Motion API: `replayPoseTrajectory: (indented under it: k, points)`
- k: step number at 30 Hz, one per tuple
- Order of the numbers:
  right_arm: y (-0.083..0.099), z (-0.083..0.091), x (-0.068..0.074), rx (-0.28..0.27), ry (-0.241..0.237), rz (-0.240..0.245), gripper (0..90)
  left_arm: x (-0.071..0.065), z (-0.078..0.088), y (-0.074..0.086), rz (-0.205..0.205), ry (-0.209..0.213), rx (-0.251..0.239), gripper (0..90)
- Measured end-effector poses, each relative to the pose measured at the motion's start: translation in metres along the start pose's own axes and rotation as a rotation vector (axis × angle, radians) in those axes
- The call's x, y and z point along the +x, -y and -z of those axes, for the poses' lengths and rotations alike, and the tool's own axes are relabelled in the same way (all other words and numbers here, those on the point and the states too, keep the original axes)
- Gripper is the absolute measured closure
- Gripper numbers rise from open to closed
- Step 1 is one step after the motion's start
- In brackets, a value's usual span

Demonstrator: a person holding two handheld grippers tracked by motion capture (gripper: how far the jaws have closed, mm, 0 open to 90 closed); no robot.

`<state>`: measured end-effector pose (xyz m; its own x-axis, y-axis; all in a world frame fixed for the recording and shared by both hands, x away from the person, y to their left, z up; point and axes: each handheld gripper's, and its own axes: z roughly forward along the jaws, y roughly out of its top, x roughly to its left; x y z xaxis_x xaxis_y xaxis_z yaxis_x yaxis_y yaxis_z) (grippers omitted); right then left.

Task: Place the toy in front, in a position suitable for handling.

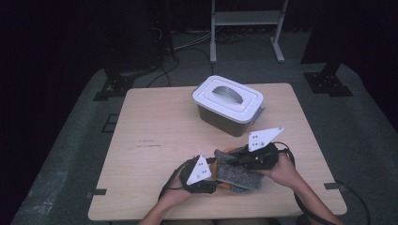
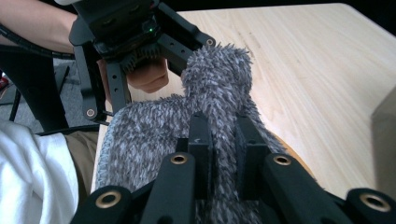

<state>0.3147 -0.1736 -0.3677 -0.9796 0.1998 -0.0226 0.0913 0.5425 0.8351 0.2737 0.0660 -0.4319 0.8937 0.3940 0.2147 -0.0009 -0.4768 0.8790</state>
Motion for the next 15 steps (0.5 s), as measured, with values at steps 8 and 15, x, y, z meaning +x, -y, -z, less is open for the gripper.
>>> replayPoseTrajectory:
  k: [8, 15]
  points:
    - [0.018, 0.005, -0.006, 0.004, 0.005, -0.051, 79.2, 0.007, 0.001, 0.006, 0.046, 0.031, 0.002, 29.2]
    - [0.030, 0.008, -0.002, -0.010, -0.036, -0.074, 79.2, 0.015, -0.008, 0.007, 0.160, 0.103, 0.039, 12.6]
